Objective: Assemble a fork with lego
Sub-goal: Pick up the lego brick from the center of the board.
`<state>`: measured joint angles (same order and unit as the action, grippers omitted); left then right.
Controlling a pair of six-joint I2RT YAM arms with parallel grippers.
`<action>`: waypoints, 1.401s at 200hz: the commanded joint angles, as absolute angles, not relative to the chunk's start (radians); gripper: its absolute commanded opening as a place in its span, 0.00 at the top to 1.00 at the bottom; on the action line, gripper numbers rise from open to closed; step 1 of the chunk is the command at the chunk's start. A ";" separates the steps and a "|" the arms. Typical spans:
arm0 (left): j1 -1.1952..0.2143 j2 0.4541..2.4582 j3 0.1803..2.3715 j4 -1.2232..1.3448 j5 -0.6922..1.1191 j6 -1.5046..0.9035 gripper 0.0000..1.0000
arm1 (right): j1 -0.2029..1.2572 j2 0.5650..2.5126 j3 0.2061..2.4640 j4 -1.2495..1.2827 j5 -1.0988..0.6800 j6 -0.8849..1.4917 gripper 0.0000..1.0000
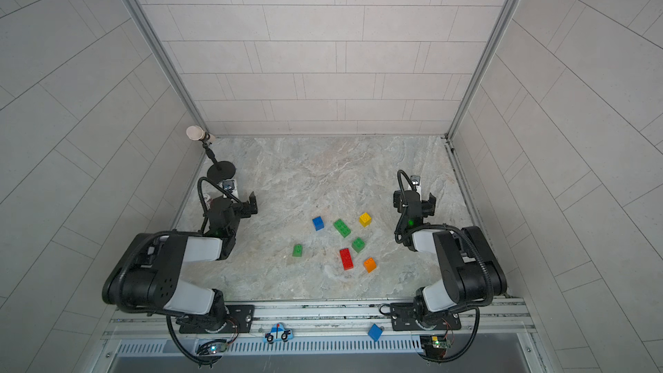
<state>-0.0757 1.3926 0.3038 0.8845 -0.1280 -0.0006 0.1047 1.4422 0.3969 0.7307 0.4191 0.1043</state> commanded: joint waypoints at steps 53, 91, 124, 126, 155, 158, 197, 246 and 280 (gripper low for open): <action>-0.132 1.052 0.531 0.274 -0.300 -0.344 0.00 | 0.110 1.141 0.570 0.195 0.376 0.351 0.00; -0.141 1.041 0.603 0.095 -0.162 -0.468 0.00 | 0.116 1.160 0.767 -0.227 0.243 0.527 0.01; -0.293 1.041 0.634 0.032 -0.081 -0.457 0.01 | 0.187 1.184 0.845 -0.410 -0.009 0.423 0.13; -0.308 1.041 0.635 0.031 -0.080 -0.454 0.01 | 0.196 1.185 0.851 -0.421 -0.017 0.418 0.13; -0.483 1.065 0.649 0.021 -0.039 -0.444 0.01 | 0.347 1.216 0.923 -0.616 -0.064 0.322 0.16; -0.498 1.068 0.650 0.021 -0.037 -0.447 0.01 | 0.366 1.222 0.928 -0.636 -0.069 0.310 0.16; -0.626 1.124 0.611 0.125 0.079 -0.535 0.01 | 0.519 1.267 0.971 -0.818 -0.141 0.284 0.24; -0.688 1.198 0.534 0.291 0.181 -0.619 0.01 | 0.628 1.327 0.954 -0.832 -0.148 0.240 0.31; -0.687 1.253 0.484 0.407 0.231 -0.674 0.01 | 0.641 1.400 0.940 -0.782 -0.152 0.202 0.34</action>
<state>-0.6876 1.2293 0.5163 0.2806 0.1799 -0.6052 0.6289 1.3590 0.9489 -0.7872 -0.1497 0.2512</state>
